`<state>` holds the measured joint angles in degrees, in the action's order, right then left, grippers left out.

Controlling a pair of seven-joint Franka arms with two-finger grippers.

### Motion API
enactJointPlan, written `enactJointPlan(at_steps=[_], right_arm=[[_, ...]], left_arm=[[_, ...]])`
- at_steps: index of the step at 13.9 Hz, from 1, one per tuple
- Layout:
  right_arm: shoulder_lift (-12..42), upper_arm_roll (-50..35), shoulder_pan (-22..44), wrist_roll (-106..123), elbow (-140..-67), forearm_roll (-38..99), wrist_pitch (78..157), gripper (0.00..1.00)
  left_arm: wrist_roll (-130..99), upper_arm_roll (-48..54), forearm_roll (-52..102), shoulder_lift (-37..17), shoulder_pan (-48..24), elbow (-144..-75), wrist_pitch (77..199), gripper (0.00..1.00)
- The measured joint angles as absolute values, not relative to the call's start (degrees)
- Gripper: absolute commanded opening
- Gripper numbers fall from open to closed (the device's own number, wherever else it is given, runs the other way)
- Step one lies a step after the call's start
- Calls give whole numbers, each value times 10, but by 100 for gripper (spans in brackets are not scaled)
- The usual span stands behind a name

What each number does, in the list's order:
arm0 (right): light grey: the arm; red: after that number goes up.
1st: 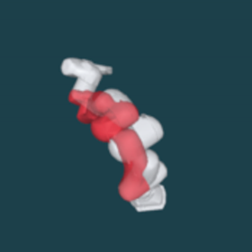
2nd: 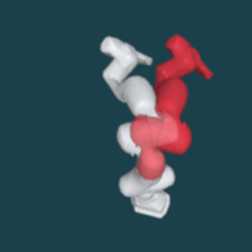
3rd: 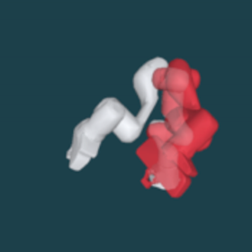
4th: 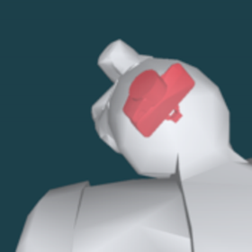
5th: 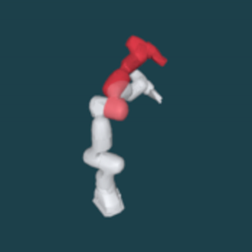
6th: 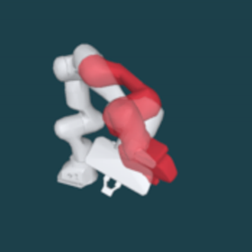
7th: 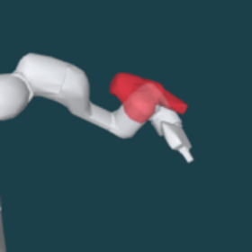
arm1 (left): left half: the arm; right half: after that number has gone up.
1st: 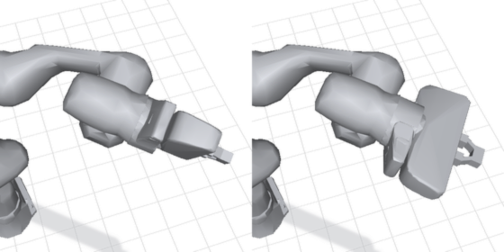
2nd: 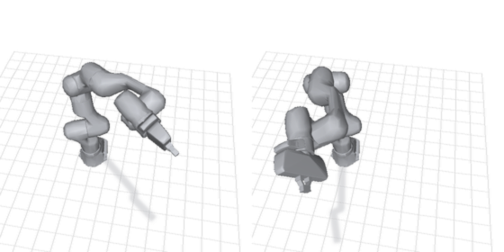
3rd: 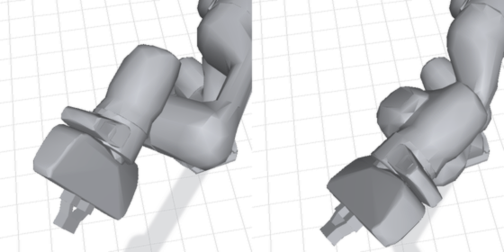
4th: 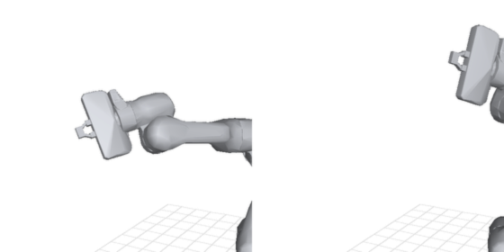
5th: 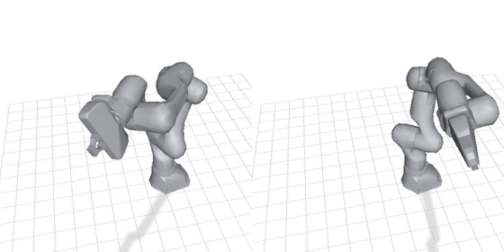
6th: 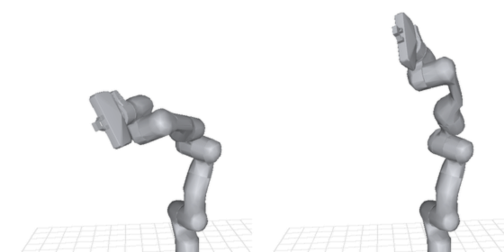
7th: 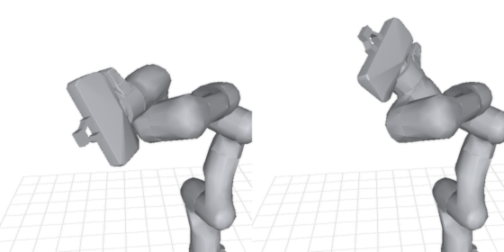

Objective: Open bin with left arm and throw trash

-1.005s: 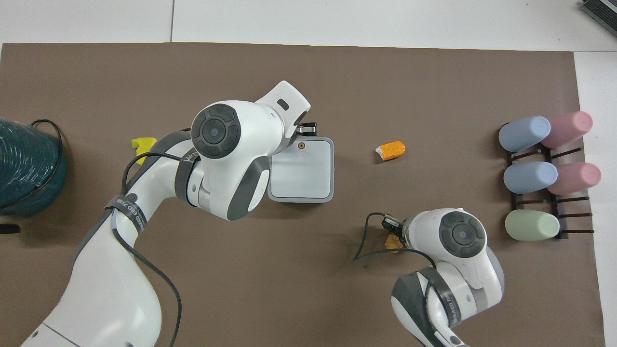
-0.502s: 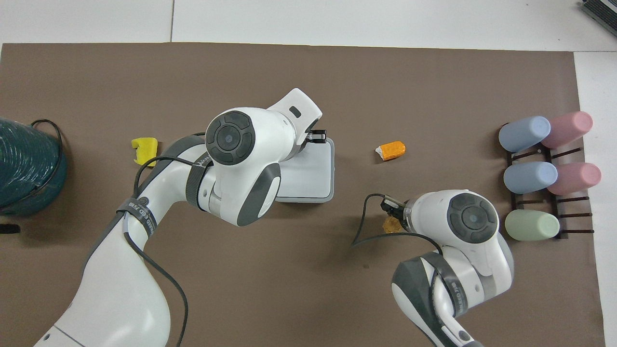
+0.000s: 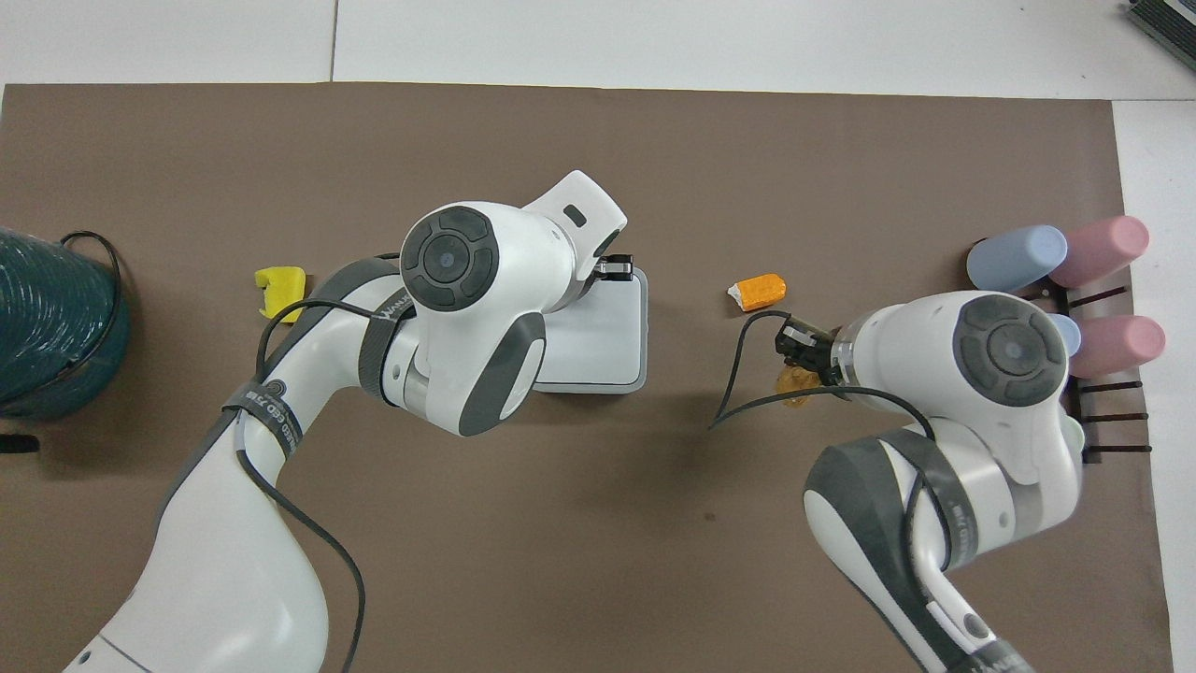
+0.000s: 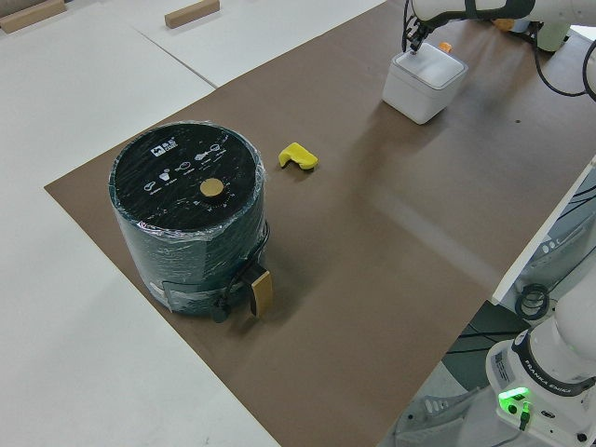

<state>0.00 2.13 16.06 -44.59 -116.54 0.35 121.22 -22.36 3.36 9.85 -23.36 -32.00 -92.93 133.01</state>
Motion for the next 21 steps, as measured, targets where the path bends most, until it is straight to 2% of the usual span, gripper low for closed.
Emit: enactJointPlan(at_steps=[7,11,15,18,21], right_arm=[[44,21,159,-429,-1075,20,1165,0],[81,22,144,-388,-997,20,1121,0],[98,21,144,-386,-976,20,1119,0],[99,21,146,-386,-975,20,1119,0],[99,18,151,-386,-974,20,1119,0]], left_arm=[[-224,32,99,-234,-320,-930,1322,0],[-224,32,99,-233,-320,-939,1339,0],[-224,32,99,-232,-320,-940,1340,0],[-224,23,99,-231,-315,-902,1268,0],[-222,16,98,-228,-274,-826,1150,0]])
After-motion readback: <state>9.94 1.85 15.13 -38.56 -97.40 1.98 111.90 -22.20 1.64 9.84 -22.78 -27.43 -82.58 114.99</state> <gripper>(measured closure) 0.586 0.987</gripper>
